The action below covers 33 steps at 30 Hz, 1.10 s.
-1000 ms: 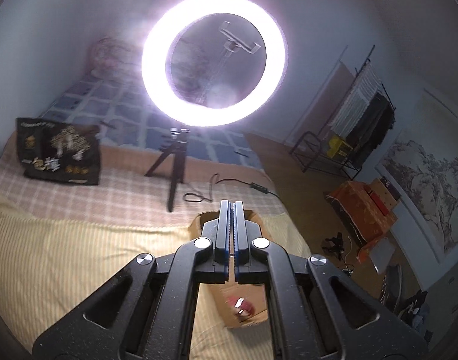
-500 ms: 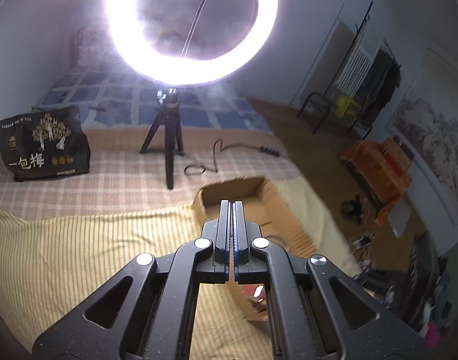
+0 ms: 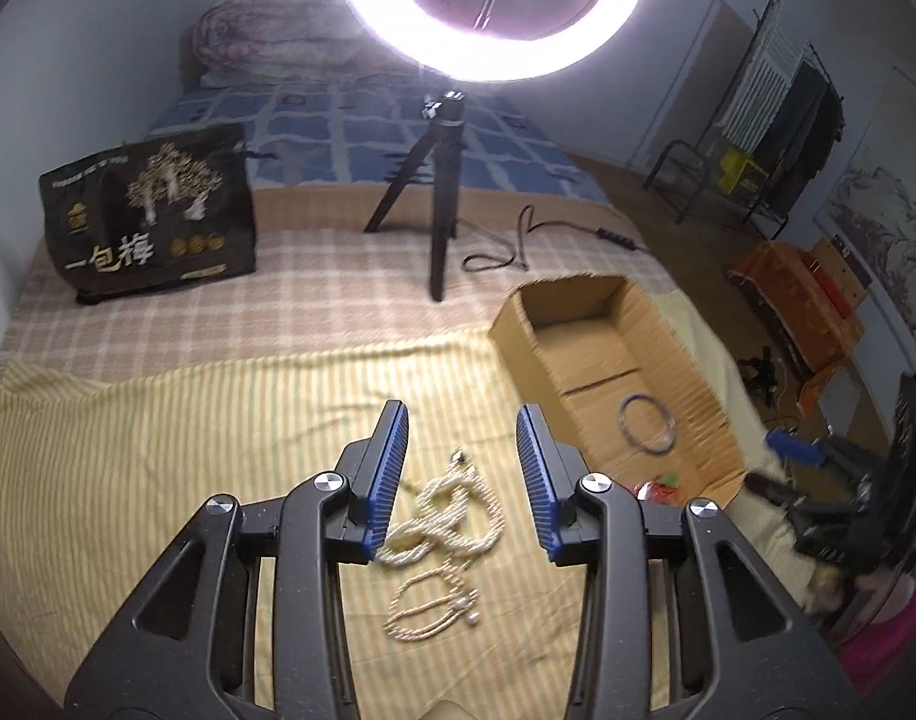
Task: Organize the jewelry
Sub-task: 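Reach the left gripper to the beaded bracelet while the right gripper reaches the pearl pile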
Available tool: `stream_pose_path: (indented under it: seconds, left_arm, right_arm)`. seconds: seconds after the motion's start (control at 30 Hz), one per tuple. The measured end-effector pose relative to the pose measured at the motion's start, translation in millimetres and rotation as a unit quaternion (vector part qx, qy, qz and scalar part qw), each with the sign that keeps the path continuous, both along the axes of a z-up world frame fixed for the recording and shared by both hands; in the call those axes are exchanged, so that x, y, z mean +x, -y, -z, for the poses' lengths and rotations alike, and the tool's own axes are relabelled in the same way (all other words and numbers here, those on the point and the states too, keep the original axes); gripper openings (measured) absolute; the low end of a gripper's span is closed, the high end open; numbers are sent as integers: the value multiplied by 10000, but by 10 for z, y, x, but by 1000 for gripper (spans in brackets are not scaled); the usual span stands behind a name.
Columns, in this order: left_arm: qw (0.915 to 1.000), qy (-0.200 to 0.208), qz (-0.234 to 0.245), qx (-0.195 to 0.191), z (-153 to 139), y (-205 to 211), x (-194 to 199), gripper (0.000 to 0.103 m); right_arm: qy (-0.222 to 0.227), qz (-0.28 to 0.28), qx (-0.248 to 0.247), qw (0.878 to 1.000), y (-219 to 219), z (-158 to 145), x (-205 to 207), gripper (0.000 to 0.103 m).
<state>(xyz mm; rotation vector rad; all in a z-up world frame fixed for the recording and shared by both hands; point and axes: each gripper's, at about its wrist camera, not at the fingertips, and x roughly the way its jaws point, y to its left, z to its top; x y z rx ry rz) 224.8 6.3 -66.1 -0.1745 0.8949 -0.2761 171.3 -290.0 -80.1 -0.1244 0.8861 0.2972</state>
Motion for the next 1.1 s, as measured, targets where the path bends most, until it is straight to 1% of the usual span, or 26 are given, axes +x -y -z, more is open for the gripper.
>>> stream_pose_path:
  seconds: [0.3,0.4,0.5,0.6,0.7,0.83,0.9,0.93,0.97,1.0,1.03,1.1]
  left_arm:
    - [9994,-248,-100,196,225,-237,-182,38]
    - [9993,-269,-103,241,271,-283,-265,38]
    - [9991,-238,-35,350,317,-308,-356,38]
    - [9989,-276,3,388,363,-343,-388,38]
    - [9988,-340,-53,349,394,-422,-366,38]
    - [9989,-362,-118,280,419,-540,-290,38]
    - [9988,-416,-140,209,451,-582,-237,38]
    - [9987,-448,-133,193,474,-594,-206,38]
    - [9986,-479,-104,179,499,-599,-171,36]
    - [9985,-504,-81,177,515,-597,-150,30]
    - [9984,-541,-53,172,535,-594,-123,29]
    - [9982,-587,-12,115,568,-596,-73,29]
  right_arm:
    - [135,-30,39,9999,-81,-54,-43,60]
    - [195,-69,88,9997,-108,-78,-64,60]
    - [360,-95,214,9991,-142,-124,-106,60]
    - [567,-141,475,9972,-186,-179,-141,60]
    - [466,-295,647,9964,-304,-207,-131,60]
    - [385,-682,589,9952,-559,-209,-155,60]
    - [285,-879,602,9939,-686,-177,-156,60]
    - [163,-1021,614,9927,-792,-140,-145,60]
    - [81,-1128,617,9917,-867,-107,-136,59]
    - [6,-1224,589,9907,-948,-65,-127,59]
    - [-51,-1299,537,9901,-1028,-23,-115,59]
    - [-170,-1442,455,9883,-1152,58,-106,46]
